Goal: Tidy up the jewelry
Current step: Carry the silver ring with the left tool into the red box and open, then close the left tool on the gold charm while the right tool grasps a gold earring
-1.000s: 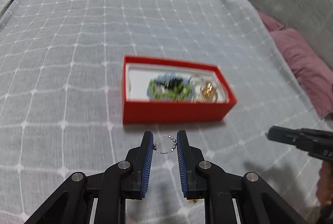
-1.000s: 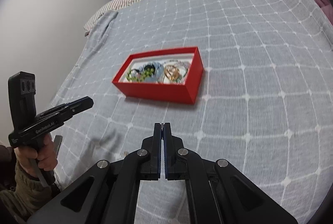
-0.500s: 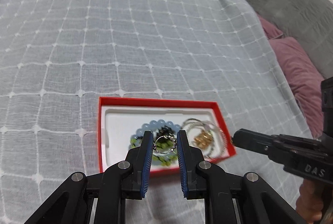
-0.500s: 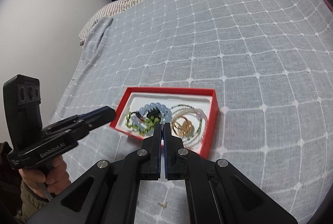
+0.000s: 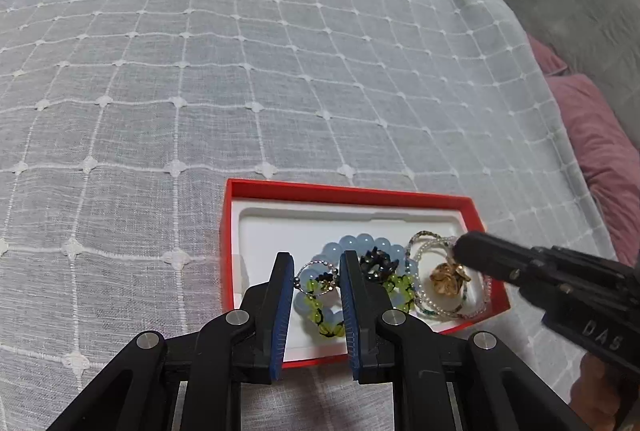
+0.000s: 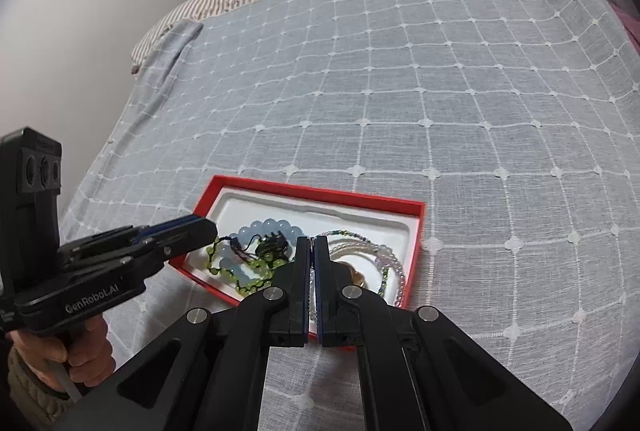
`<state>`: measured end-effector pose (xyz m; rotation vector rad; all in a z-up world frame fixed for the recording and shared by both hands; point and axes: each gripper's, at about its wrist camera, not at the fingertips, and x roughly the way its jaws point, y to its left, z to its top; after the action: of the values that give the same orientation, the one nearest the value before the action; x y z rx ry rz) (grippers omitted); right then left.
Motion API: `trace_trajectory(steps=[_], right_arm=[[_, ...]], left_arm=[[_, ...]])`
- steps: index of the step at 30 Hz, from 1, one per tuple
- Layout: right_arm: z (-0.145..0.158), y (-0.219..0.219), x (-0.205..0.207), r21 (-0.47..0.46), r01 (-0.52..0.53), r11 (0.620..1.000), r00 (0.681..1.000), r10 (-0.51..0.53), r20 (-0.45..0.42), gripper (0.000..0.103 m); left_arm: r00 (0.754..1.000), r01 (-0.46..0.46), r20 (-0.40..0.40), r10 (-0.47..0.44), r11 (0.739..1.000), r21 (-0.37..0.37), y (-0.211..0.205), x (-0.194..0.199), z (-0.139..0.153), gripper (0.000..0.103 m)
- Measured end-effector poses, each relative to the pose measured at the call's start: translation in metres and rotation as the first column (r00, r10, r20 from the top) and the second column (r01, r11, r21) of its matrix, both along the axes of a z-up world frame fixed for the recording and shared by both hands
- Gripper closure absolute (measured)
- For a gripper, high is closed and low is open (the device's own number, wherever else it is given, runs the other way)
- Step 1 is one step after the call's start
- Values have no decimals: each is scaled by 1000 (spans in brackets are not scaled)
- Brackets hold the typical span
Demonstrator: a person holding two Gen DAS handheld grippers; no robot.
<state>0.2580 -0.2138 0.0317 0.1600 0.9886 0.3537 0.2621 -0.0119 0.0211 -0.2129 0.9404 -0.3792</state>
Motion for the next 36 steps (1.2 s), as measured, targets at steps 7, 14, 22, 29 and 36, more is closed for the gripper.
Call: trace_trajectory(steps=[7, 14, 22, 29, 36], right_arm=[[5, -8, -8, -2, 37, 999, 999, -37, 1, 98], [29, -37, -53, 63, 107, 992, 994, -107, 12, 98], [41, -37, -117, 103, 88, 991, 996, -88, 3, 81], [44, -26, -154, 68, 46, 997, 999, -47, 10, 79], [34, -18, -168, 38, 13, 999, 1000, -13, -6, 67]], left_arm=[[1000, -23, 19, 24, 998, -52, 12, -1, 10, 75], [998, -56, 36, 57, 998, -8, 23, -28, 23, 75], [994, -106, 42, 103, 993, 59, 25, -108, 19, 65], [995, -90, 53, 83, 982, 163, 8, -151, 9, 62], [998, -63, 29, 59, 982, 176, -3, -163, 2, 52]])
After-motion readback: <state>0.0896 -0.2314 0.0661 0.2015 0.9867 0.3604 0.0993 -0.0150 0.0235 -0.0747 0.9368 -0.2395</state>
